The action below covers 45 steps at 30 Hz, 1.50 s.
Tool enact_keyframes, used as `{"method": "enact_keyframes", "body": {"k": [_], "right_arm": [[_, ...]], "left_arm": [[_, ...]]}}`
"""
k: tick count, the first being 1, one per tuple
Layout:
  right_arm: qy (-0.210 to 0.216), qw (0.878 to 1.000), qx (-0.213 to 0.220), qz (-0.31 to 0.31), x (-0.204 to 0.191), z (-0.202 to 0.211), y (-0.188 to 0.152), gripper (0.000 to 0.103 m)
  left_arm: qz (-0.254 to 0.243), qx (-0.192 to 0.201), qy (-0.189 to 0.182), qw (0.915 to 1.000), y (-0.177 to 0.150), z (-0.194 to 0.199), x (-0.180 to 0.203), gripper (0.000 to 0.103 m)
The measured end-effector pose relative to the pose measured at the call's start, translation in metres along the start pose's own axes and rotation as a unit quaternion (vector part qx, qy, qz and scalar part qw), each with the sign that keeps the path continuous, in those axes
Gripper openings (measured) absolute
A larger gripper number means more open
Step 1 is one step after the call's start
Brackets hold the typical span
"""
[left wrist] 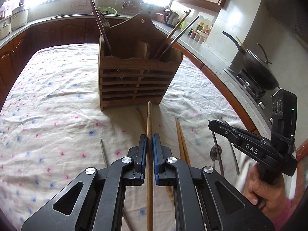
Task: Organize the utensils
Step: 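Grasp a wooden chopstick with the left tool while the right tool grasps a metal chopstick, then lift the wooden chopstick with the left tool over the holder while the right tool carries its chopstick there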
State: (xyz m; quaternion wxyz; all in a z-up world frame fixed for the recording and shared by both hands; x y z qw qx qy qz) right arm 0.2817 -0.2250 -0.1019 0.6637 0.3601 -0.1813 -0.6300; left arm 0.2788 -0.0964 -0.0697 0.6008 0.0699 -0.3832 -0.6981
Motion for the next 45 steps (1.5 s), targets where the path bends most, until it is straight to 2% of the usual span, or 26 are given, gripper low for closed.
{"method": "enact_keyframes", "body": {"k": [10,21,31,45], "right_arm": [[0.021,0.999,0.048,0.003,-0.015,0.047,0.012,0.003],[0.021,0.994,0.107,0.02,-0.03,0.098,0.029,0.003],[0.018,0.99,0.139,0.027,-0.035,0.123,0.035,0.003],[0.021,0.986,0.164,0.025,-0.038,0.134,0.049,0.003]], "left_arm": [[0.007,0.041,-0.012,0.9991,-0.004,0.054,-0.002,0.005],[0.013,0.089,-0.01,0.9959,-0.002,0.1,-0.004,0.005],[0.023,0.111,-0.007,0.9935,0.003,0.117,-0.009,0.005],[0.05,0.154,-0.006,0.9869,0.025,0.138,-0.018,0.005]]}}
Point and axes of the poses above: each gripper's, at about its wrist camera, not at the fingertips, and z roughly against the way its jaws point, x to its right, y to its top, the point moved 6 cm from there along -z, roughly the way its jaws point, and after that the axes turned 7 degrees about z, right-handed, at the moved point
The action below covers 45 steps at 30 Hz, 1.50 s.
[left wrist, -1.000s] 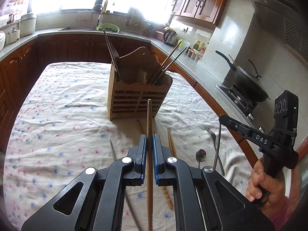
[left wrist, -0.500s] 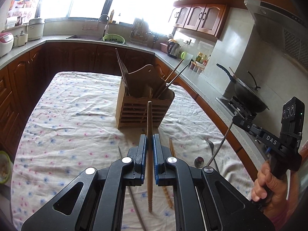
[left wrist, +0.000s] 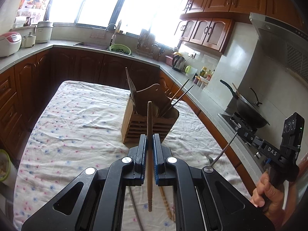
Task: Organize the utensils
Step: 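Lift the wooden chopstick with the left tool over the holder while the right tool carries its chopstick there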
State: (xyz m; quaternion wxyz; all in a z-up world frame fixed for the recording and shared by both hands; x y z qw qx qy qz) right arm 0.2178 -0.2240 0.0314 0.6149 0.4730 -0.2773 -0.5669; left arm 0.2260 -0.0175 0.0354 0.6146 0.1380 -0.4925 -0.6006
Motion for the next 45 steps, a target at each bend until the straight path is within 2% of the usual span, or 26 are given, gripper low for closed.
{"method": "enact_keyframes", "body": {"k": [14,34,45], "right_arm": [[0.001,0.999,0.033,0.0,0.001,-0.007,0.032,0.003],[0.003,0.998,0.062,-0.006,0.009,-0.022,0.069,0.003],[0.005,0.995,0.104,-0.001,0.009,-0.04,0.119,0.003]], "left_arm": [[0.012,0.048,-0.008,0.9988,0.04,0.001,0.006,0.005],[0.017,0.085,-0.02,0.996,0.082,-0.012,0.008,0.005],[0.026,0.139,-0.023,0.9897,0.132,-0.024,0.01,0.005]]}}
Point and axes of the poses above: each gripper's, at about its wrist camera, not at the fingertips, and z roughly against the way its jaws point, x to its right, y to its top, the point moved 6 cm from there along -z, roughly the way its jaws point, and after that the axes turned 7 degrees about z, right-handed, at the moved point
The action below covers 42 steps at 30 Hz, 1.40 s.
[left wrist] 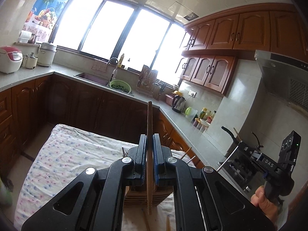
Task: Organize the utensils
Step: 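Lift the wooden chopstick with the left tool over the holder while the right tool carries its chopstick there, then lower both chopsticks into the holder and open both tools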
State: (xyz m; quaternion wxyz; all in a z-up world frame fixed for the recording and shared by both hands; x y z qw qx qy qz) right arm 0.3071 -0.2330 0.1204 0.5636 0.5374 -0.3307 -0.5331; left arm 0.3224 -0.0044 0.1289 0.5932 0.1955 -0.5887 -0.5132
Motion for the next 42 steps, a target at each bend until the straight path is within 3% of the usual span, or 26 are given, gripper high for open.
{"method": "enact_keyframes", "body": {"k": [7,11,23,35,42], "right_arm": [[-0.009,1.0,0.022,0.004,0.005,-0.028,0.024,0.003],[-0.017,1.0,0.024,0.0,0.012,-0.044,0.022,0.003],[-0.028,0.999,-0.012,-0.036,0.037,-0.083,-0.029,0.003],[-0.021,0.997,-0.065,-0.046,0.036,-0.108,-0.067,0.003],[-0.024,0.995,-0.077,-0.051,0.04,-0.112,-0.071,0.003]], "left_arm": [[0.013,0.038,0.013,0.9991,0.024,-0.025,-0.007,0.005],[0.03,0.042,0.027,0.9983,0.021,-0.044,-0.019,0.005],[0.057,0.014,0.069,0.9959,-0.029,-0.09,-0.056,0.005],[0.022,-0.056,0.072,0.9956,-0.074,-0.12,-0.048,0.005],[0.015,-0.063,0.07,0.9954,-0.077,-0.123,-0.05,0.006]]}}
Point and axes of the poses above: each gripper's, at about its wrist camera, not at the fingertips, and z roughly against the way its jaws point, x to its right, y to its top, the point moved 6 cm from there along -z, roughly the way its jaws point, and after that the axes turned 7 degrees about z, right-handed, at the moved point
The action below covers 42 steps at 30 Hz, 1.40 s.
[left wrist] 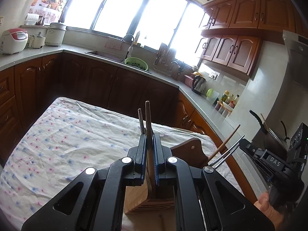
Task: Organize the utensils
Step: 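Lower both chopsticks into the holder and open both tools, then withdraw both tools from the holder back over the loose utensils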
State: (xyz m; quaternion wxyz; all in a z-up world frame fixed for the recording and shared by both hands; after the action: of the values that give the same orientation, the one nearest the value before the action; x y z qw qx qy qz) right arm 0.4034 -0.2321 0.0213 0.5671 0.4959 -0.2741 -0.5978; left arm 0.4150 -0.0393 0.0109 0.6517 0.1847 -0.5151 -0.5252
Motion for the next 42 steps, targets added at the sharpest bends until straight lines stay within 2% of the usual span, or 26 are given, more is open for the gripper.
{"method": "enact_keyframes", "body": {"k": [7,9,12,14,15,16,17,18,20,21,23,24,28,31,42], "right_arm": [[0.003,1.0,-0.007,-0.002,0.003,-0.002,0.002,0.004],[0.004,1.0,-0.01,-0.004,0.003,-0.003,0.002,0.009],[0.004,1.0,-0.011,-0.005,0.004,-0.004,0.003,0.01],[0.004,1.0,-0.012,-0.009,0.006,-0.003,0.003,0.015],[0.004,1.0,-0.01,-0.011,0.006,-0.002,0.003,0.019],[0.003,1.0,-0.008,-0.013,0.007,0.0,0.003,0.03],[0.004,1.0,-0.005,-0.014,0.007,0.002,0.004,0.041],[0.005,1.0,-0.002,-0.015,0.007,0.003,0.004,0.044],[0.007,1.0,0.002,-0.017,0.007,0.007,0.005,0.053],[0.01,1.0,0.003,-0.019,0.007,0.009,0.005,0.056],[0.014,1.0,0.006,-0.02,0.006,0.013,0.005,0.075],[0.015,1.0,0.007,-0.019,0.006,0.015,0.004,0.078],[0.024,1.0,0.011,-0.013,0.001,0.026,0.0,0.088],[0.028,0.999,0.011,-0.011,-0.002,0.035,-0.007,0.093],[0.03,0.999,-0.009,-0.029,0.0,0.073,-0.038,0.093]], "left_arm": [[0.001,-0.007,-0.001,1.0,0.002,0.002,0.0,0.006],[0.003,-0.008,-0.005,0.9999,0.003,0.004,0.001,0.006],[0.001,-0.01,-0.006,0.9999,0.004,0.005,0.002,0.007],[0.0,-0.011,-0.006,0.9999,0.004,0.007,0.003,0.013],[0.0,-0.01,-0.005,0.9999,0.004,0.009,0.003,0.027],[0.0,-0.008,-0.004,1.0,0.004,0.011,0.004,0.04],[0.0,-0.004,-0.003,1.0,0.005,0.014,0.004,0.045],[-0.001,0.0,-0.001,1.0,0.005,0.017,0.004,0.051],[-0.002,0.0,0.0,1.0,0.004,0.021,0.005,0.057],[-0.002,0.0,0.0,1.0,0.004,0.023,0.005,0.064],[-0.004,0.001,0.001,1.0,0.002,0.029,0.005,0.071],[-0.006,0.001,0.003,1.0,0.001,0.032,0.004,0.076],[-0.003,-0.004,0.006,1.0,-0.005,0.045,-0.001,0.085],[0.009,-0.019,0.009,0.9997,-0.013,0.054,-0.006,0.085],[0.018,-0.053,0.026,0.9981,-0.048,0.095,-0.025,0.086]]}}
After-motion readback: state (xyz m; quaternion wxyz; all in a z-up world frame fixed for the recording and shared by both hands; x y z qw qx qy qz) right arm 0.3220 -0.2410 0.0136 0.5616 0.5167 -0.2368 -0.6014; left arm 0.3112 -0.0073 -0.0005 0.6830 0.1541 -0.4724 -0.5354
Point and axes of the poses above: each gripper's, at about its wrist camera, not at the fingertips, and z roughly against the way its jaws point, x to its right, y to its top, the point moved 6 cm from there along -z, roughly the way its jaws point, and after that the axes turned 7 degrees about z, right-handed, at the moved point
